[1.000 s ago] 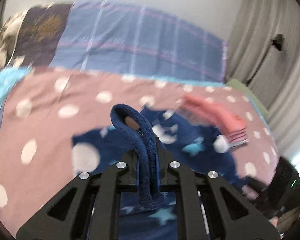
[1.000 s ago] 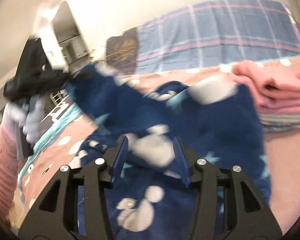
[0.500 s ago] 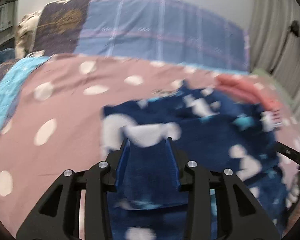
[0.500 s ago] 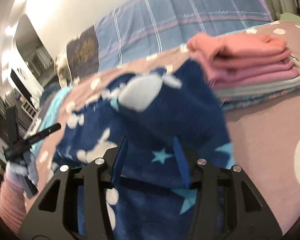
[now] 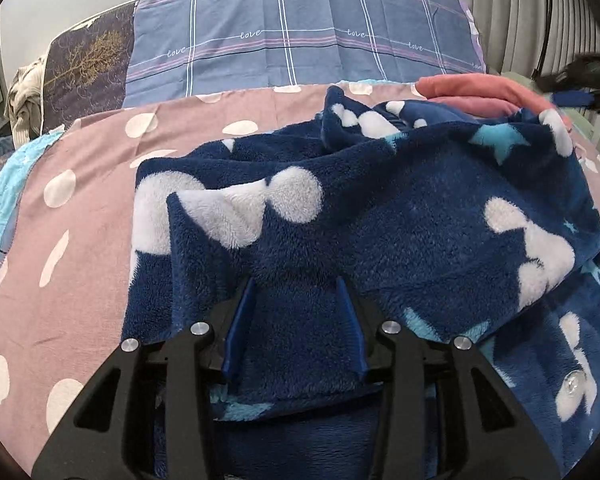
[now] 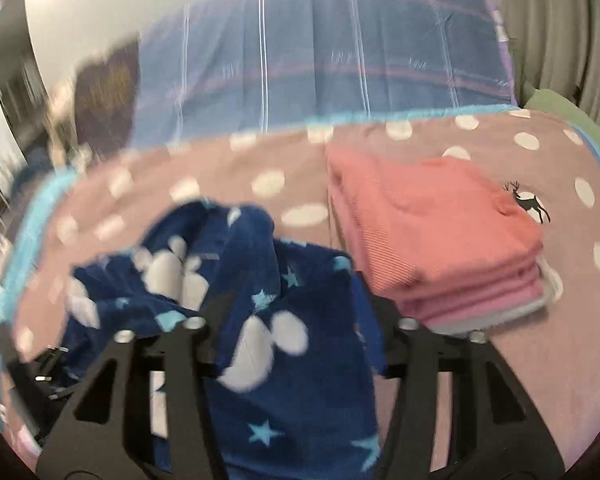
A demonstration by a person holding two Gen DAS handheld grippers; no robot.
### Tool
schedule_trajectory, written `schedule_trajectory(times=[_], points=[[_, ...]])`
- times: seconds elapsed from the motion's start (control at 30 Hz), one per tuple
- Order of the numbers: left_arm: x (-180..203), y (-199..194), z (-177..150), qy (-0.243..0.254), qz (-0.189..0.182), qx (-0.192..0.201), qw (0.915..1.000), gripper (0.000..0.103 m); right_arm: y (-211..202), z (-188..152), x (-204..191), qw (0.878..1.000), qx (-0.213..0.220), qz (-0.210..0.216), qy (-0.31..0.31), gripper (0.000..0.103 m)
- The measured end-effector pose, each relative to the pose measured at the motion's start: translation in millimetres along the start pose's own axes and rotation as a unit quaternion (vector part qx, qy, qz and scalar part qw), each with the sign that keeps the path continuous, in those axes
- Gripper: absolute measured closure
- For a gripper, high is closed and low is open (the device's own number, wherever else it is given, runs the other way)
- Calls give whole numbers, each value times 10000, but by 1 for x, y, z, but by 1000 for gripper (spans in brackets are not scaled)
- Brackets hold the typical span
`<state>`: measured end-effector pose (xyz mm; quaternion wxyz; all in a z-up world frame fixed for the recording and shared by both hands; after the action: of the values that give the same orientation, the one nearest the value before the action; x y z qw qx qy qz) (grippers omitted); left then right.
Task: Fold small clothes
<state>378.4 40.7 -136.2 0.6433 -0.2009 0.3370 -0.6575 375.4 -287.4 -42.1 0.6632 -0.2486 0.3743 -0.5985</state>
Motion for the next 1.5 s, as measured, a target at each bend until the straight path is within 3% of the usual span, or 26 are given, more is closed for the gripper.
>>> schedule_trajectory(times=[0.07,0.1,0.17,0.23,0.27,0.3,0.33,0.37,0.4,0.47,0.53,0.6,0.7,0.73,0.8,0.83,0.87,0.93,1.0,1.1,1.13,1.23,1.37,1.47,1.5], points=[[-3,0,0,-57,-62,8,10000,60,27,-1,-9,9968,-526,-525,-303,44],[-3,1,0,-70,-78,12,9999,60,44,-12,-15,9886,-987,-869,-737,44],[-4,0,0,-90,-102,16,9999,60,59,-26,-24,9602,-1397,-1686,-1733,52],[-4,1,0,-97,-121,14,9999,60,50,-28,-23,8876,-965,-3263,-3104,58],[-5,2,0,-107,-132,9,9999,60,41,-22,-16,8396,-551,-4045,-3584,58],[-5,2,0,-116,-146,6,9998,60,34,-17,-9,8214,-379,-4404,-3604,58],[-5,2,0,-129,-160,6,9998,60,25,-10,3,8259,-276,-4490,-3399,60],[-5,2,1,-134,-165,6,9998,60,11,-2,18,8569,-167,-4282,-2865,62],[-5,2,1,-135,-168,6,9998,60,0,3,26,8801,-35,-4053,-2472,62],[-6,3,1,-137,-168,7,9998,60,-27,5,35,9368,363,-3071,-1640,62],[-5,2,1,-133,-163,7,9998,60,-39,-4,27,9647,517,-2187,-1372,64],[-5,2,1,-128,-158,8,9998,60,-43,-28,-2,9813,499,-1113,-1487,65],[-5,2,1,-128,-157,8,9998,60,-23,-67,-42,9746,190,-480,-2180,68],[-5,2,1,-129,-156,7,9998,60,-9,-74,-45,9682,42,-679,-2408,68],[-5,1,1,-128,-184,25,9997,59,34,-78,-18,9462,-227,-1804,-2677,79],[-5,1,1,-122,-179,40,9998,59,49,-80,0,9413,-313,-2065,-2651,81],[-5,1,1,-119,-172,36,9998,59,51,-82,7,9512,-287,-1855,-2447,81],[-6,1,1,-147,-194,24,9997,59,40,-83,3,9591,-106,-1787,-2192,81],[-10,-2,2,-228,-259,56,9994,59,19,-81,-12,9697,117,-1327,-2048,80],[-19,-23,14,-662,-1058,112,9921,58,-4,-58,-22,9844,361,-519,-1640,62],[-20,-34,26,-800,-1346,244,9874,54,-9,-51,-25,9876,384,-196,-1508,57],[-14,-39,65,-877,-1366,533,9853,42,1,-28,-32,9917,323,394,-1180,55],[11,20,104,-781,-1162,-37,9901,39,32,-10,-24,9953,0,926,-299,55],[20,70,114,-999,-1033,-600,9878,40,59,-13,-8,9958,-104,891,193,55],[22,80,116,-1177,-1218,-740,9828,50,67,-15,-2,9959,-131,840,309,56]])
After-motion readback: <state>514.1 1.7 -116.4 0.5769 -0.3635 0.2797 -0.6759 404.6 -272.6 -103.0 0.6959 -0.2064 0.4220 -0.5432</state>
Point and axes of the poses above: each gripper's, at about its wrist camera, not at the fingertips, and y roughly the way its jaws point, x to its right, z to its top, the point moved 4 cm from there along y, roughly the way its jaws point, and after that the axes turned 12 degrees about z, right-handed, at the moved point
